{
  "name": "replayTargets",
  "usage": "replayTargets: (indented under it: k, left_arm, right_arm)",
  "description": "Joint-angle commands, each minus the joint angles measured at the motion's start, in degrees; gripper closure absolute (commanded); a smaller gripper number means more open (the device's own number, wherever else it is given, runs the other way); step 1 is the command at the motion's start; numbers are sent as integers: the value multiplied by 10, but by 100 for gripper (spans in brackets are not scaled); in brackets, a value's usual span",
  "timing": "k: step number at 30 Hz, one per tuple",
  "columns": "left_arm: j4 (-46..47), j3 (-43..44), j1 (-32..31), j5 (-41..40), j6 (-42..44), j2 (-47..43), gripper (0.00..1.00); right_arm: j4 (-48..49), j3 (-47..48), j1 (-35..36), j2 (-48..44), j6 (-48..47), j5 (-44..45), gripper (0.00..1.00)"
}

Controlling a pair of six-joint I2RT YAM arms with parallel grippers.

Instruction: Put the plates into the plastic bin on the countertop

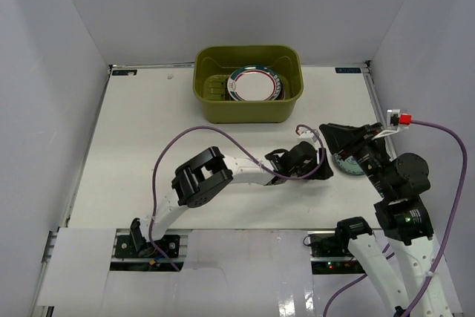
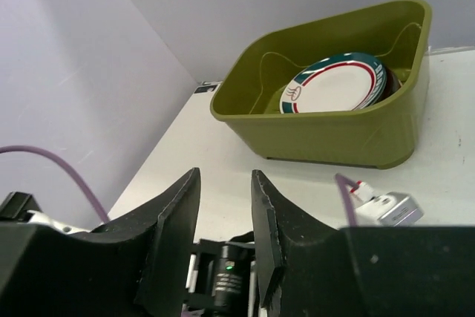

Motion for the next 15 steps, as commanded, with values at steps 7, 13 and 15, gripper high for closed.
replayTargets:
  k: [7, 13, 15]
  left_arm:
    - [-89, 202, -1, -97, -40, 141, 39]
    - [-128, 298, 12, -111, -41, 206, 53]
    - [-138, 311, 17, -101, -54, 222, 62]
  right_arm:
    - [-7, -28, 2, -29, 20, -51, 60]
    - [-1, -48, 2, -44, 33, -63, 60]
    - [-3, -49, 1, -44, 33, -64, 60]
